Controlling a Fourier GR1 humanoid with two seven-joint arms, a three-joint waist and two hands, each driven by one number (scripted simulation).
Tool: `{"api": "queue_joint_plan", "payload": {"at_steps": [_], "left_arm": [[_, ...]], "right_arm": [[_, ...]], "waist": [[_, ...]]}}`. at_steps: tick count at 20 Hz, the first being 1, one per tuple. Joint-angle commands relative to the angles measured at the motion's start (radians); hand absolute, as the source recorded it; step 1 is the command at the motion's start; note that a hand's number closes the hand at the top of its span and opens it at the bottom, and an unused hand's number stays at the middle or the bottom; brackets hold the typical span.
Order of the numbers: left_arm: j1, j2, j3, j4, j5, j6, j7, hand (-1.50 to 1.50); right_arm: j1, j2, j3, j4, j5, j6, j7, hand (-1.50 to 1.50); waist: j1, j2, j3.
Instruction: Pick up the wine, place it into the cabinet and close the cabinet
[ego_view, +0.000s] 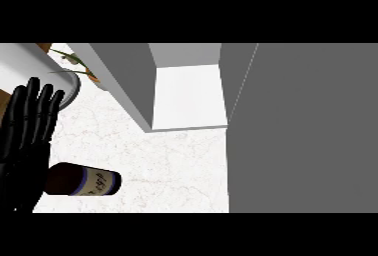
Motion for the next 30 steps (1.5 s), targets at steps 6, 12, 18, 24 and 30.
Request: {"api": "queue_joint_plan", "payload": {"at_steps": [6,12,18,24,30], "left_arm": [[0.051,-0.111,0.251,-0.094,0.094,0.266,0.098,-1.5],[0.079,-0.113,0.258,-0.197,0.396,0.439,0.346,-1.5],[0.095,-0.036,0.274,-0.438,0.331,0.569,0.59,-1.5],[0.007,0.043,0.34,-0.432,0.329,0.657,0.703,-1.5],[0.038,0.111,0.349,-0.531,0.314,0.711,0.82,-1.5]], "right_arm": [[0.147,0.024,0.031,-0.09,0.012,0.005,-0.03,-1.5],[0.215,0.02,0.19,-0.213,-0.174,0.112,0.202,-1.5],[0.358,-0.025,0.171,-0.505,-0.264,0.104,0.348,-1.5],[0.335,-0.009,0.23,-0.533,-0.214,0.067,0.394,-1.5],[0.349,-0.008,0.265,-0.548,-0.195,0.038,0.408,-1.5]], "waist": [[0.071,-0.024,-0.023],[0.07,-0.024,-0.023],[0.052,-0.021,-0.022],[0.053,-0.021,-0.022],[0.063,-0.028,-0.021]]}}
